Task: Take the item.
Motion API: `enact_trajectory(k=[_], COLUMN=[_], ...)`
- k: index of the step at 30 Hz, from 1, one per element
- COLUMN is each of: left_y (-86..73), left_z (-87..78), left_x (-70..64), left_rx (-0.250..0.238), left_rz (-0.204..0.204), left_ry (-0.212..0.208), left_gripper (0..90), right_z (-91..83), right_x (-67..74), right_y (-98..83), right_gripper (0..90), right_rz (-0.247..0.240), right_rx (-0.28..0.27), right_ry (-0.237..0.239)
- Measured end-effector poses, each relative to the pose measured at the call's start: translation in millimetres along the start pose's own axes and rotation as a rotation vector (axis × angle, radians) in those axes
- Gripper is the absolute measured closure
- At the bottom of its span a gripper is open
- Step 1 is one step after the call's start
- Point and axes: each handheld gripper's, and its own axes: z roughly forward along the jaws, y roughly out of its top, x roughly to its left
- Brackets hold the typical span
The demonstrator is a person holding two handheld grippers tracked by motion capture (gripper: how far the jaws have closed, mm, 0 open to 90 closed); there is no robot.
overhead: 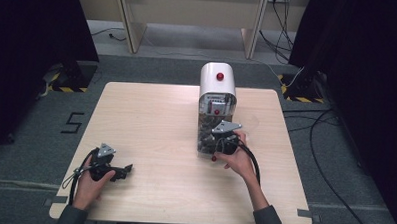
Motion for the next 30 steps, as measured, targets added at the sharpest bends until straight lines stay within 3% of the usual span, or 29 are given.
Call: enact_trajectory(k=[5,9,15,20,30], left_y=[0.0,0.0,0.0,0.0,0.0], left_z=[0.0,0.0,0.0,0.0,0.0], left_x=[0.0,0.0,0.0,0.0,0.0], left_rx=[0.000,0.000,0.000,0.000,0.000], left_rz=[0.000,0.000,0.000,0.000,0.000], left_ry=[0.000,0.000,0.000,0.000,0.000], left_gripper=[0.0,0.0,0.0,0.0,0.0], right_z=[4.3,7.1,3.4,-4.5,-23.3], right_x=[0.7,0.8,1.7,0.3,-2.0], right_y=[-1.8,-5.5,-5.5,-1.6,5.7], right_gripper=[52.8,63.9,83.7,86.6,88.2], right_rz=[-0.007,-0.009,-0.031,-0.019,-0.018], right_rx=[0.019,0.048,0.021,-0.032,-0.115], right_ry=[0.010,0.021,0.050,0.074,0.046])
